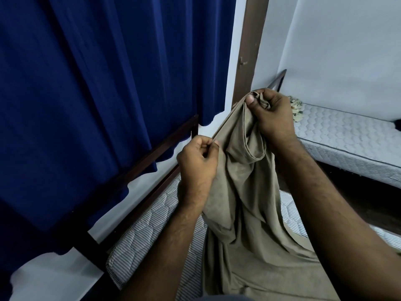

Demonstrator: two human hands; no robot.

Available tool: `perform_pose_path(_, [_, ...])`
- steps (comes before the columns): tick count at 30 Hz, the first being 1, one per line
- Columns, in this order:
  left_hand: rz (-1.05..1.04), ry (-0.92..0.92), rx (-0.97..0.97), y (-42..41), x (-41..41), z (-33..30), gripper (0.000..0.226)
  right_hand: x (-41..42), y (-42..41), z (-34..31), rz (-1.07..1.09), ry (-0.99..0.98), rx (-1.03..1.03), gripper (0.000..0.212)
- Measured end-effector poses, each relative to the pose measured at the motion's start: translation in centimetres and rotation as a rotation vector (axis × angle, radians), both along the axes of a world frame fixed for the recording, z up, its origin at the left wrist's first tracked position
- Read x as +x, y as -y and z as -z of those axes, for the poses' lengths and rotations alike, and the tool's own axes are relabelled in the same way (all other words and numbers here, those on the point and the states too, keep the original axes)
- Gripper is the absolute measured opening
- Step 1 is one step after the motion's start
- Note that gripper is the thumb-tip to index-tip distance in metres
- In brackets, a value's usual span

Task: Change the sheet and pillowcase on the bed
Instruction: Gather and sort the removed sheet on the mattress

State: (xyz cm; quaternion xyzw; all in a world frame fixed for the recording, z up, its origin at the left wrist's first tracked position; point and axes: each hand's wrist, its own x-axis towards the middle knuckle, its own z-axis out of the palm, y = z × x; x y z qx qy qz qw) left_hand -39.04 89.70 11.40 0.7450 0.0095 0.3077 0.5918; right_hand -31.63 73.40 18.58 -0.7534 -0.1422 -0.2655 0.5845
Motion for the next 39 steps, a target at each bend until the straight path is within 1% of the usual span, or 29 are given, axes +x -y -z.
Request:
perform_pose_path(2, [0.009, -0.051, -0.047, -0.3, 0.2, 0.0, 0.008, -0.1, -0.1, 0.2, 0.007, -0.001, -0.002, 0.017])
perform_pose_path(6, [0.016, -0.117, -0.076, -0.6, 0.1, 0.3, 0.012, -0.2, -0.5, 0.6, 0.014, -0.011, -0.020, 0.014])
perform_pose_path(12, [-0.020, -0.103, -0.029, -1.1, 0.2, 0.4, 0.015, -0.8, -1.0, 0.6, -0.049, -0.003, -0.003, 0.014])
perform_pose_path(13, [-0.015, -0.108, -0.035, -1.2, 0.2, 0.4, 0.020, -1.1, -1.1, 0.6, -0.097, -0.004, 0.010, 0.016])
perform_pose_path(15, [0.025, -0.146, -0.110, -1.7, 0.4, 0.5, 0.030, -2.1, -1.1, 0.7, -0.278, -0.057, 0.048, 0.030])
perform_pose_path(16, [0.063, -0.164, -0.187, -1.9, 0.6, 0.5, 0.030, -2.7, -1.0, 0.8, -0.396, -0.104, 0.065, 0.038])
perform_pose_path(18, [0.121, -0.166, -0.322, -2.1, 0.7, 0.3, 0.019, -4.1, -1.3, 1.1, -0.593, -0.212, 0.048, 0.049])
perform_pose_path(20, [0.124, -0.139, -0.366, -1.7, 0.6, -0.1, 0.014, -5.0, -1.8, 1.5, -0.727, -0.292, -0.052, 0.057])
perform_pose_path(21, [0.125, -0.118, -0.378, -1.4, 0.4, -0.3, 0.013, -5.2, -2.1, 1.7, -0.753, -0.304, -0.118, 0.059])
perform_pose_path(23, [0.166, -0.081, -0.413, -1.0, 0.1, -0.8, 0.012, -4.9, -2.8, 1.9, -0.703, -0.265, -0.235, 0.057])
perform_pose_path(25, [0.206, -0.042, -0.425, -1.0, 0.0, -1.0, 0.014, -4.5, -3.0, 2.2, -0.530, -0.182, -0.303, 0.044])
perform_pose_path(26, [0.206, -0.022, -0.418, -1.1, -0.1, -1.1, 0.015, -4.5, -3.0, 2.3, -0.442, -0.150, -0.324, 0.041])
perform_pose_path(27, [0.201, -0.004, -0.409, -1.2, 0.0, -1.1, 0.016, -4.5, -3.0, 2.5, -0.381, -0.130, -0.353, 0.044])
perform_pose_path(28, [0.198, 0.017, -0.396, -1.3, 0.1, -1.2, 0.017, -4.5, -2.9, 2.6, -0.356, -0.126, -0.391, 0.047])
perform_pose_path(29, [0.200, 0.034, -0.376, -1.4, 0.1, -1.2, 0.017, -4.5, -2.9, 2.7, -0.360, -0.134, -0.433, 0.046])
perform_pose_path(32, [0.236, 0.057, -0.303, -1.4, 0.3, -1.0, 0.016, -4.2, -2.9, 2.5, -0.363, -0.150, -0.553, 0.029])
perform_pose_path(34, [0.236, 0.061, -0.263, -1.4, 0.3, -0.8, 0.013, -3.9, -2.7, 2.2, -0.282, -0.149, -0.603, 0.032])
perform_pose_path(37, [0.222, 0.068, -0.188, -1.1, 0.4, -0.5, 0.016, -3.4, -2.3, 2.0, -0.109, -0.126, -0.691, 0.048])
perform_pose_path(39, [0.230, 0.074, -0.128, -0.7, 0.3, -0.6, 0.021, -3.1, -2.2, 2.1, -0.053, -0.081, -0.670, 0.045])
